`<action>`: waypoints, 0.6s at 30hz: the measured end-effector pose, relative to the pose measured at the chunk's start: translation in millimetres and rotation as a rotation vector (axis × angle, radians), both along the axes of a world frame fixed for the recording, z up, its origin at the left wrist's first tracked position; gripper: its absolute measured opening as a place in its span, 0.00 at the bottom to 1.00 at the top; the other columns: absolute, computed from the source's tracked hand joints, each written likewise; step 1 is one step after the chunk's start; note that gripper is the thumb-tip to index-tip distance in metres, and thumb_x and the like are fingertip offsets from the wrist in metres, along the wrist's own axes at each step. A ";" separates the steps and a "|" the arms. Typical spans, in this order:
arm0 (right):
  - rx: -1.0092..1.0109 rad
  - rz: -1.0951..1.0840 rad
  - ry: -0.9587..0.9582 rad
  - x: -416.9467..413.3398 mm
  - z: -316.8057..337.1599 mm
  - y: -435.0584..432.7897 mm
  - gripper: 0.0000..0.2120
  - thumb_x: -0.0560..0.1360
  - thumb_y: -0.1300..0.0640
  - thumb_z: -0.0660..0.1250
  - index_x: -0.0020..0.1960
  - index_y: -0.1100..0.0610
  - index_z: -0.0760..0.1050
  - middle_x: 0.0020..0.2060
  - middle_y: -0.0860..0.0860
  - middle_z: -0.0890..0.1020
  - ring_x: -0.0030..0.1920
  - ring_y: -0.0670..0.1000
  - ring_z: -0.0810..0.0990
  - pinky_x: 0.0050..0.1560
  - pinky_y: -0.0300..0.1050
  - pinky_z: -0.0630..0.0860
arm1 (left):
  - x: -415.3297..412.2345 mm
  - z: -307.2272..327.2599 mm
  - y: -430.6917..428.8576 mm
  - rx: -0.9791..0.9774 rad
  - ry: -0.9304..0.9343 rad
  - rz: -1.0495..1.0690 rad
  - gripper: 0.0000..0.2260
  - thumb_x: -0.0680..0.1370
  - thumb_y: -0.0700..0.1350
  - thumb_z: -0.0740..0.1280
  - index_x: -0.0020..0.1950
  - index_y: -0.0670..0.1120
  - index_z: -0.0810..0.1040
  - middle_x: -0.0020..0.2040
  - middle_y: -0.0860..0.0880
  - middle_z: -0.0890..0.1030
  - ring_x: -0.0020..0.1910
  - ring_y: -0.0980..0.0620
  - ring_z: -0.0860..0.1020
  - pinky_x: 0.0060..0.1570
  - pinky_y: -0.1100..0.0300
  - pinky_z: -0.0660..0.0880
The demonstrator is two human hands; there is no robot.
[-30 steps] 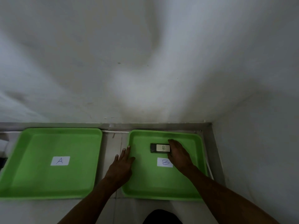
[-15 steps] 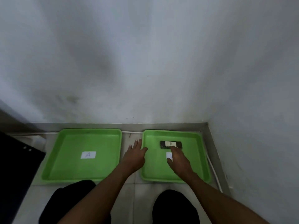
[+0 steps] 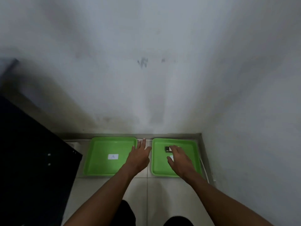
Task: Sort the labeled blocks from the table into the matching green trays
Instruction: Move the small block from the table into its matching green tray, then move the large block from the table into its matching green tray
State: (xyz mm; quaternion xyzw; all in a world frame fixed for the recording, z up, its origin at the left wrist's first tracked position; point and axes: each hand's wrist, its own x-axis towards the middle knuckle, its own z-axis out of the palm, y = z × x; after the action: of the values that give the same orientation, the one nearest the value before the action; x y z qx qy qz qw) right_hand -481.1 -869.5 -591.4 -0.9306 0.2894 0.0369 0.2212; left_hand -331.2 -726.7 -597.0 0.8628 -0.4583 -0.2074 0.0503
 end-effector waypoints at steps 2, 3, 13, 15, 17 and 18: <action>0.005 0.008 0.002 -3.5 70.8 7.0 0.25 0.80 0.52 0.61 0.74 0.59 0.61 0.73 0.57 0.67 0.74 0.55 0.65 0.72 0.51 0.67 | -4.3 69.4 8.0 0.004 0.014 0.016 0.26 0.77 0.38 0.61 0.76 0.44 0.62 0.81 0.36 0.49 0.80 0.36 0.49 0.76 0.37 0.56; 0.004 0.016 -0.002 -5.5 105.8 10.9 0.25 0.81 0.52 0.61 0.74 0.60 0.60 0.74 0.58 0.67 0.74 0.55 0.64 0.73 0.51 0.65 | -7.3 104.3 12.6 0.005 0.017 0.019 0.26 0.78 0.39 0.61 0.77 0.45 0.61 0.81 0.37 0.48 0.80 0.37 0.49 0.76 0.37 0.55; 0.013 0.093 -0.076 -8.8 379.9 82.7 0.24 0.81 0.54 0.59 0.75 0.59 0.60 0.74 0.56 0.66 0.75 0.53 0.62 0.75 0.48 0.62 | -27.7 382.6 88.5 -0.053 -0.034 0.068 0.26 0.81 0.42 0.60 0.79 0.47 0.58 0.82 0.40 0.48 0.81 0.40 0.49 0.77 0.40 0.56; 0.007 0.124 -0.090 2.8 406.2 105.3 0.24 0.82 0.53 0.59 0.75 0.58 0.60 0.74 0.56 0.66 0.75 0.53 0.62 0.74 0.49 0.63 | -22.5 407.4 113.8 -0.050 -0.061 0.068 0.26 0.82 0.43 0.59 0.79 0.47 0.57 0.82 0.40 0.48 0.81 0.41 0.49 0.77 0.41 0.55; 0.010 0.141 -0.116 18.7 424.3 133.0 0.23 0.82 0.53 0.58 0.75 0.58 0.60 0.74 0.56 0.67 0.74 0.54 0.63 0.73 0.50 0.65 | -12.2 423.3 145.4 -0.052 -0.082 0.094 0.26 0.82 0.43 0.59 0.79 0.47 0.57 0.82 0.41 0.49 0.81 0.41 0.50 0.77 0.41 0.55; 0.014 0.146 -0.130 27.1 430.9 148.8 0.23 0.82 0.53 0.58 0.75 0.58 0.61 0.73 0.56 0.67 0.74 0.54 0.64 0.72 0.51 0.66 | -5.4 428.9 162.9 -0.051 -0.084 0.113 0.25 0.82 0.43 0.59 0.79 0.47 0.57 0.82 0.41 0.49 0.81 0.41 0.50 0.77 0.41 0.55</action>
State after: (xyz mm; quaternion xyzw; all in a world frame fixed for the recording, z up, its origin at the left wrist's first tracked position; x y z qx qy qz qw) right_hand -453.9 -720.7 -160.5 -0.9481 0.2056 -0.0054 0.2427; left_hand -336.6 -563.7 -168.0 0.8938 -0.4155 -0.1560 0.0644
